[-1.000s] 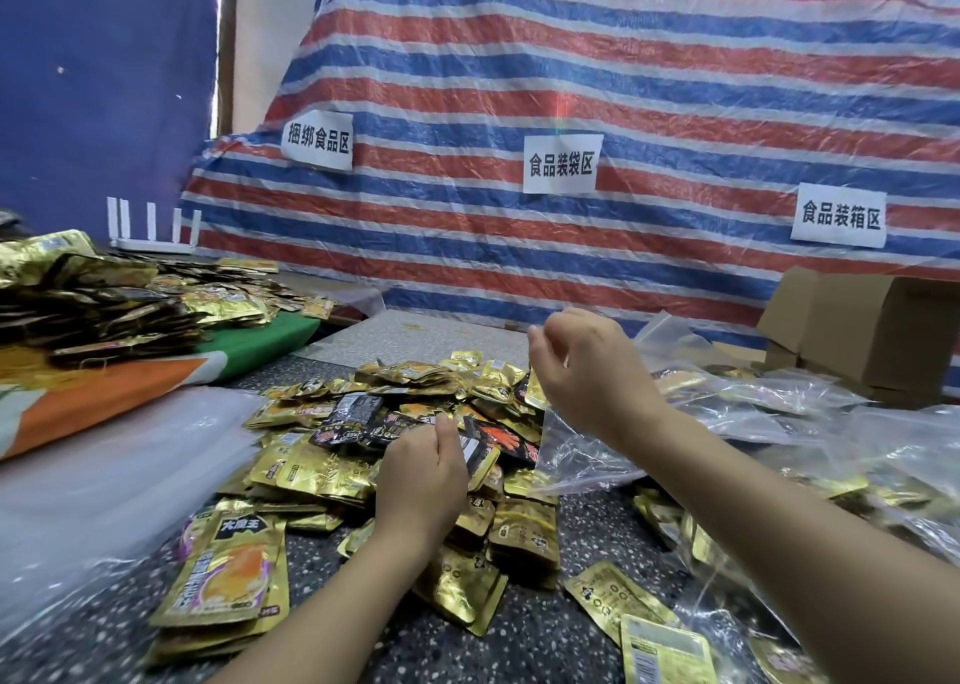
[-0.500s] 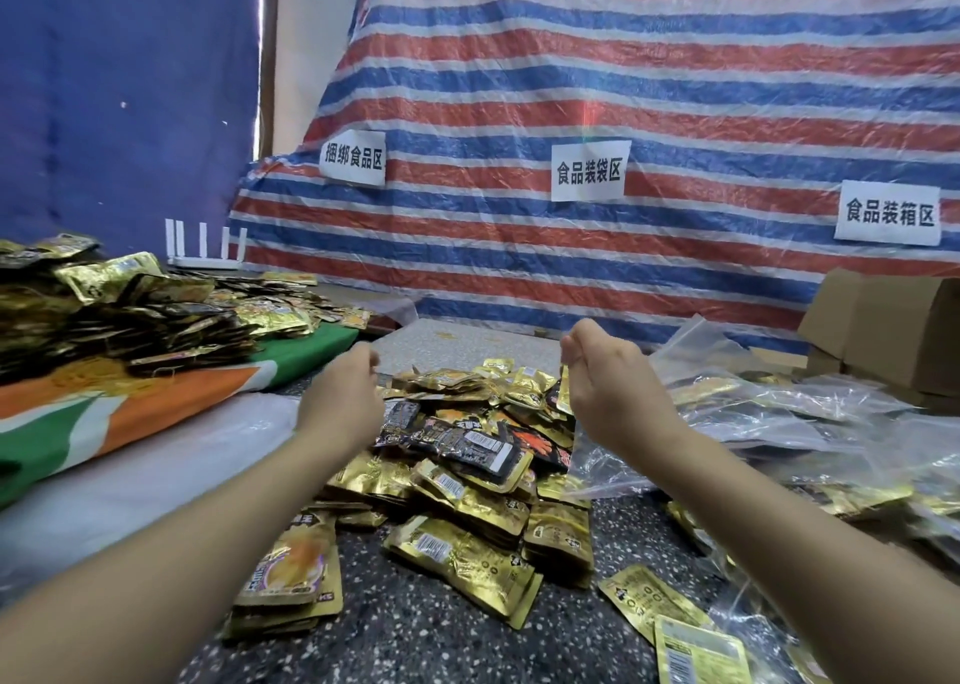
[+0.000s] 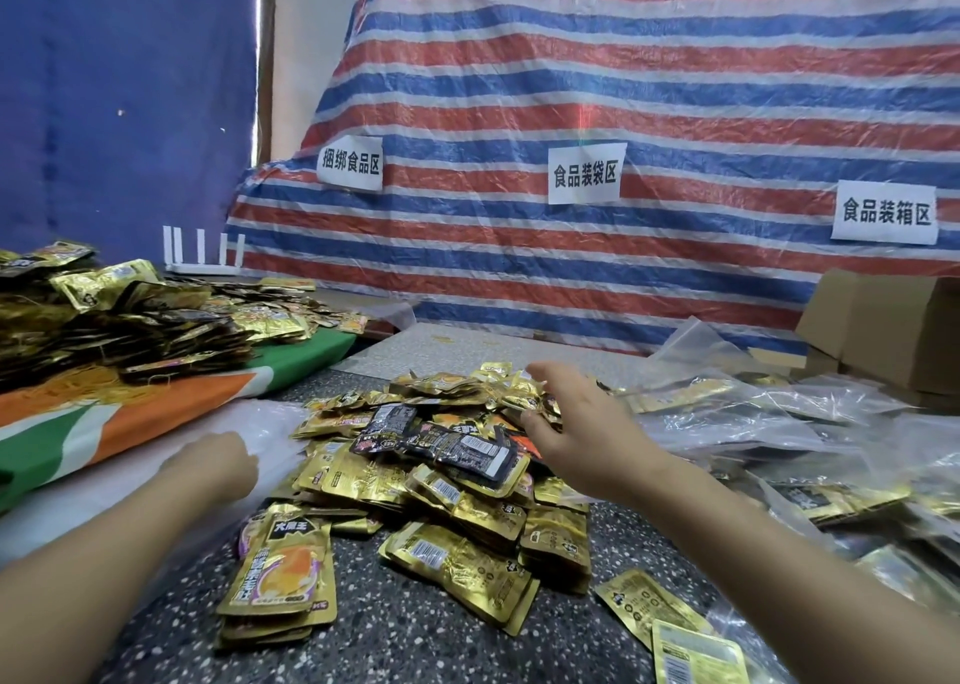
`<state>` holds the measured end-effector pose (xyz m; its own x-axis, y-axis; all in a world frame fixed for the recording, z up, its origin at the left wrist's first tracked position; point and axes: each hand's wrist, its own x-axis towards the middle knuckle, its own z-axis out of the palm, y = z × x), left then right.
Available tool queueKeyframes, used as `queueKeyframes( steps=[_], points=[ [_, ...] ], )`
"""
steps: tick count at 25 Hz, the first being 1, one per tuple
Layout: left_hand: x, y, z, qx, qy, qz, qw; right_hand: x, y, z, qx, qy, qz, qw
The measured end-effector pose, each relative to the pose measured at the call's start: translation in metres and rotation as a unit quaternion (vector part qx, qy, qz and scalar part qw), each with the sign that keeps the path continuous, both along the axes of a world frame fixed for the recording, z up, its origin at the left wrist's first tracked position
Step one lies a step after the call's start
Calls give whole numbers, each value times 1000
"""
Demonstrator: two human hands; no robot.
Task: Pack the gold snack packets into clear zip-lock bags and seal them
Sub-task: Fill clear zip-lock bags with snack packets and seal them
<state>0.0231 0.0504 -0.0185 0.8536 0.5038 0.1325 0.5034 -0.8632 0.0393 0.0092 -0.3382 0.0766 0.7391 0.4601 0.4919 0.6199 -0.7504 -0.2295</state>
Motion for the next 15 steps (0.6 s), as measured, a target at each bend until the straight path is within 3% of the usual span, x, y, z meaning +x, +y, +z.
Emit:
queueKeyframes(
  steps=[4, 15],
  points=[
    [0, 2, -5, -30, -8, -13, 999, -1, 1, -4, -9, 11, -3, 1000],
    [-3, 0, -10, 12, -51, -47, 998, -2, 2, -11, -45, 20, -16, 999]
  ],
)
